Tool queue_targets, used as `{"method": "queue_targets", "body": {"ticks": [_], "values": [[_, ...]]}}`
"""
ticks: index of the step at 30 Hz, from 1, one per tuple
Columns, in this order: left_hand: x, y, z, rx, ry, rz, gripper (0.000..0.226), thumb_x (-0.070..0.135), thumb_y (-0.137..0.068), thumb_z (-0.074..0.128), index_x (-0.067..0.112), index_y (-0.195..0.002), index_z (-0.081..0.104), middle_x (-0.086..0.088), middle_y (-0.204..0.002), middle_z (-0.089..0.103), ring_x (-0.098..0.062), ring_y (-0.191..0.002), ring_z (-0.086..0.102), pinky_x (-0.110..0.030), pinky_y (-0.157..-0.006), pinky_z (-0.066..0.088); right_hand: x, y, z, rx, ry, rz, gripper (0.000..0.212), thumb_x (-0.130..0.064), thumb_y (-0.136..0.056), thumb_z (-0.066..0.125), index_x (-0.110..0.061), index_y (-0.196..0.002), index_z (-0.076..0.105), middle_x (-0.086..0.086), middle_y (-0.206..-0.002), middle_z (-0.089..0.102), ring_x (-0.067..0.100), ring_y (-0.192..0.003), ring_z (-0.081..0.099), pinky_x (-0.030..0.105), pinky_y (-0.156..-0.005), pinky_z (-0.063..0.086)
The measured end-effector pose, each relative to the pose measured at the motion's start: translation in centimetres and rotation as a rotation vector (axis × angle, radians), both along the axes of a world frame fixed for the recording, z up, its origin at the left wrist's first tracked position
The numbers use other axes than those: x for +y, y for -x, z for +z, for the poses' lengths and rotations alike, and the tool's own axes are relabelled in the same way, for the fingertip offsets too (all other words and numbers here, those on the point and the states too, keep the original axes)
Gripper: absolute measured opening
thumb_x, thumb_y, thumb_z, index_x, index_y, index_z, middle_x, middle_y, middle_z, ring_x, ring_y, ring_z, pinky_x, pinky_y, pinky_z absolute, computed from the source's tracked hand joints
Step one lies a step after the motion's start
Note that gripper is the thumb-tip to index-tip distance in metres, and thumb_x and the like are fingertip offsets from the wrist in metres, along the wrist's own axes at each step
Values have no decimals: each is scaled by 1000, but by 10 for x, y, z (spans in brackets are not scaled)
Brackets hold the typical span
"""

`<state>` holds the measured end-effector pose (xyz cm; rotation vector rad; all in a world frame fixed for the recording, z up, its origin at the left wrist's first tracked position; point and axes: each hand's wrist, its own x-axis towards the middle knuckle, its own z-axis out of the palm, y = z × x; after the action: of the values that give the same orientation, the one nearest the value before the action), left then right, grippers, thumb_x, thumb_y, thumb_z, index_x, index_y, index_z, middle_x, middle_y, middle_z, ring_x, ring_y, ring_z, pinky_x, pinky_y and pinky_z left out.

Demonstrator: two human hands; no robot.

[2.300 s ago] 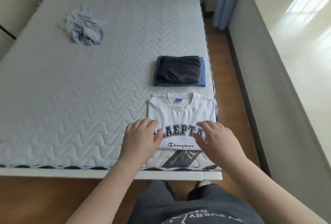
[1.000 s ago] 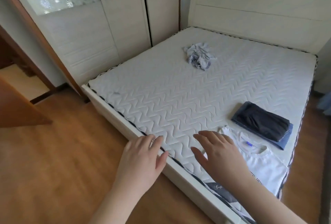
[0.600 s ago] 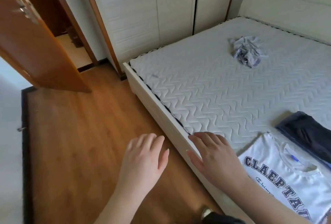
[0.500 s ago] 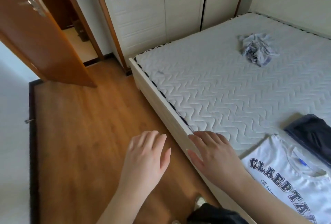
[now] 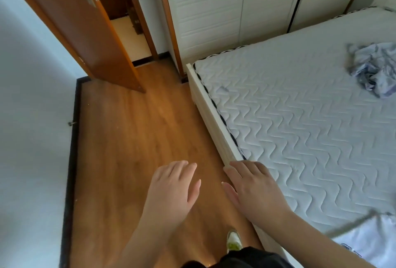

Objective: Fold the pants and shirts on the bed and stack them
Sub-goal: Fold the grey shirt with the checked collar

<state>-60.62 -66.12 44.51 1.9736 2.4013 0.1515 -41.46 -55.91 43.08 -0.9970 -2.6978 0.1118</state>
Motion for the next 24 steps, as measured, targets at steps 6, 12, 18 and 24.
{"method": "queue_targets", "body": {"ticks": [6, 12, 18, 24], "values": [[0, 55, 6, -29, 22, 114, 47, 48, -98, 36, 22, -127, 63, 4, -123, 67, -13, -116, 62, -29, -102, 40, 33, 74, 0, -8, 34, 143, 32, -38, -94, 43, -21, -110, 65, -1, -114, 65, 20, -102, 64, 38, -91, 52], [16, 150, 3, -160, 54, 199, 63, 58, -98, 19, 28, -148, 42, 9, -147, 46, -9, -139, 39, -32, -114, 31, 63, 168, 0, -24, 38, 249, 23, -33, -91, 59, -20, -109, 66, 1, -115, 64, 22, -106, 62, 39, -91, 52], [26, 244, -5, -83, 22, 223, 52, 50, -97, 35, 21, -135, 58, 1, -132, 61, -18, -125, 56, -39, -102, 47, 80, 290, -4, -39, 16, 356, 42, -42, -99, 35, -17, -109, 67, 3, -118, 65, 22, -106, 63, 41, -91, 52], [29, 331, -11, -57, -32, 227, 47, 47, -96, 39, 21, -128, 62, 1, -125, 64, -18, -117, 61, -38, -96, 51, 90, 390, 2, -62, 40, 380, 46, -46, -101, 32, -18, -119, 63, 3, -119, 65, 21, -108, 64, 42, -92, 53]]}}
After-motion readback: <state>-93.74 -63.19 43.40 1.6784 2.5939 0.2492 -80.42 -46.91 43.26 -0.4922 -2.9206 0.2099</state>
